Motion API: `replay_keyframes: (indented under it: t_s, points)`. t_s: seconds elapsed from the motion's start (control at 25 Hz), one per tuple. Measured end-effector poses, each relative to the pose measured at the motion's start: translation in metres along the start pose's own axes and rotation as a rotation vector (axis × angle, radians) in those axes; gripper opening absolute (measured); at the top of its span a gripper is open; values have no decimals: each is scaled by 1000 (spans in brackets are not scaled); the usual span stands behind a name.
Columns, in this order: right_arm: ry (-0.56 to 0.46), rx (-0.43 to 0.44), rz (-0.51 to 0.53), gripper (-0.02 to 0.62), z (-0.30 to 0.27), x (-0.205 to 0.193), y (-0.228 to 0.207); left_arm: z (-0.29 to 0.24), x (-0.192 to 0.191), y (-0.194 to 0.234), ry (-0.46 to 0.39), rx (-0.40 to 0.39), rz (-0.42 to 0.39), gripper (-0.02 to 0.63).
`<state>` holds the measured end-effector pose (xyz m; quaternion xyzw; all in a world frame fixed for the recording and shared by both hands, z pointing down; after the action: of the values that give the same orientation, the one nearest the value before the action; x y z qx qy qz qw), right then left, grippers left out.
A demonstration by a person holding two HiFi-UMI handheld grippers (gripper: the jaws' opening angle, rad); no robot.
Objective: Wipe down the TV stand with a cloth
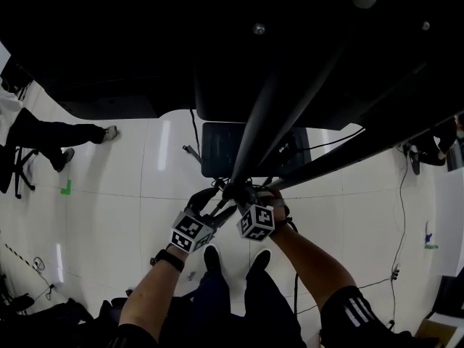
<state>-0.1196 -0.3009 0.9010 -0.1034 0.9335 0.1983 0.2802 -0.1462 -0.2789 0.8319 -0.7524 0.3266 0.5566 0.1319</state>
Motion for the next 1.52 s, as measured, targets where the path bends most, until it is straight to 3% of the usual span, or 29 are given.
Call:
replay_keyframes:
  t_s: [0.48, 0.76, 1.0, 1.32, 1.52]
  points:
    - [89, -36, 37, 40, -68, -52, 26, -27, -75, 16, 74, -4, 50, 325]
    - [73, -29, -11, 40, -56, -48, 33, -19, -75, 16, 82, -8, 22, 325]
    - [-40, -7, -115, 40, 21, -13, 47, 13, -29, -31, 47, -72, -42, 325]
    - [-243, -209, -197, 41, 187, 61, -15, 65, 83, -102, -83, -193, -158, 326]
    - [-336, -330, -144, 43, 278, 95, -60, 83, 174, -135, -206, -221, -221, 326]
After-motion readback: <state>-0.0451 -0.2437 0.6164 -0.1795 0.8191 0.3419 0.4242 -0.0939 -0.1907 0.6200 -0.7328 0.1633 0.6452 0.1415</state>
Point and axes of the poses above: the fingertips, and each gripper's own axes: z backward along the fingers, y to its left, x out of its top, the point moved 2 cm from there along z, backward along the fingers, and after that the axes turned 8 degrees about -z, right-handed, at the moved point
